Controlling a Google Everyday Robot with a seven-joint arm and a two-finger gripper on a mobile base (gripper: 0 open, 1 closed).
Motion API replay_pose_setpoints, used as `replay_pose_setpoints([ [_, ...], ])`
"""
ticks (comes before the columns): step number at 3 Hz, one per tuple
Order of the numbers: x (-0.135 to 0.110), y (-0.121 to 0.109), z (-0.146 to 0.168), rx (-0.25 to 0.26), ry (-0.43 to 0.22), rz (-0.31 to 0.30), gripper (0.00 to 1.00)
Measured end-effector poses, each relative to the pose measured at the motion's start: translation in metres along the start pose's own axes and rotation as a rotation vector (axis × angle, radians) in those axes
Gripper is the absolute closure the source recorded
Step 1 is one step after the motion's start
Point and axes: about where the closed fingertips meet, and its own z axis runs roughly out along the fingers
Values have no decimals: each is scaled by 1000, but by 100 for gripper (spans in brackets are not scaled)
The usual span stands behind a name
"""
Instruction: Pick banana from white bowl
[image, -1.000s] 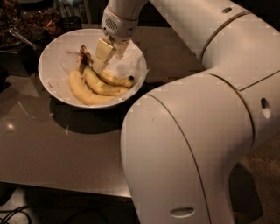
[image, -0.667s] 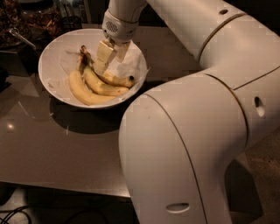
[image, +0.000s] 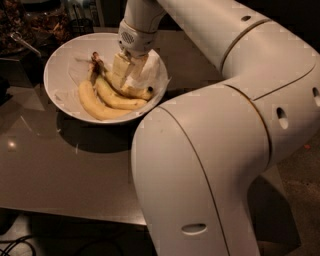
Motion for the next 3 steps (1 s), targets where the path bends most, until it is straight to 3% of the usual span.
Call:
replay_pose_setpoints([
  [3, 10, -4, 19, -6, 28, 31, 53],
])
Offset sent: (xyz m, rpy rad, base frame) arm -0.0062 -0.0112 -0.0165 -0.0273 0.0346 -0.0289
